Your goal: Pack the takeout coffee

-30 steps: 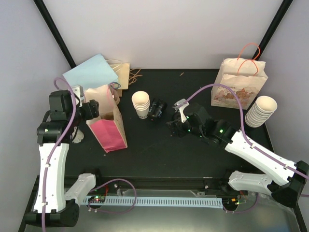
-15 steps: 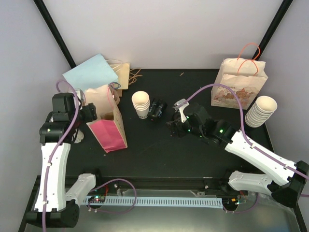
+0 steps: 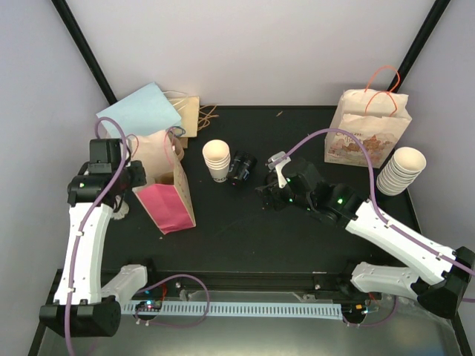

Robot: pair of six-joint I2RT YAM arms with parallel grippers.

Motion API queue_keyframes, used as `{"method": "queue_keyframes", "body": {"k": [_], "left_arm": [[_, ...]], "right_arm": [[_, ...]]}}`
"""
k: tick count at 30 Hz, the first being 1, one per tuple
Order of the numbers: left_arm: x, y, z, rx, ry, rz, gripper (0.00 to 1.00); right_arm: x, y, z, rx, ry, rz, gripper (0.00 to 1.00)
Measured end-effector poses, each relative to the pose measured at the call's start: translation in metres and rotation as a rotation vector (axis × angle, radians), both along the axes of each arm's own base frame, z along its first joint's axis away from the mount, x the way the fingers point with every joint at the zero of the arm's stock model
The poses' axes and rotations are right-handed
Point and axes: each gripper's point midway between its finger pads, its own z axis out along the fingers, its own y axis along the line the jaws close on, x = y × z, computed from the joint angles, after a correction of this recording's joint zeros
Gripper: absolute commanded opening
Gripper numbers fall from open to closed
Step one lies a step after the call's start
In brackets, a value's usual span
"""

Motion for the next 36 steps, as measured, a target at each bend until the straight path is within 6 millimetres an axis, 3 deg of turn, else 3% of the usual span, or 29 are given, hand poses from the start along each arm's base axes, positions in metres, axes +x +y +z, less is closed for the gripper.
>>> {"method": "queue_keyframes", "body": {"k": [2, 3, 12, 36], "left_arm": [[0.001, 0.001, -0.001, 0.005, 0.004, 0.003, 0.02], [0.001, 0.002, -0.002, 0.008, 0.007, 0.004, 0.02], [0.014, -0.006, 0.0, -0.03, -0.014, -0.025, 0.02], [0.074, -0.022, 0.003, -0.111, -0.065, -0.099, 0.02]], "right_arm": [[0.0, 0.0, 0.0, 0.0, 0.0, 0.0, 0.89], [0.0, 0.0, 0.0, 0.001, 0.0, 0.001, 0.89], [0.0, 0.0, 0.0, 0.001, 0.0, 0.0, 0.89], [0.004, -0.005, -0.008, -0.029, 0.014, -0.045, 0.9]]}}
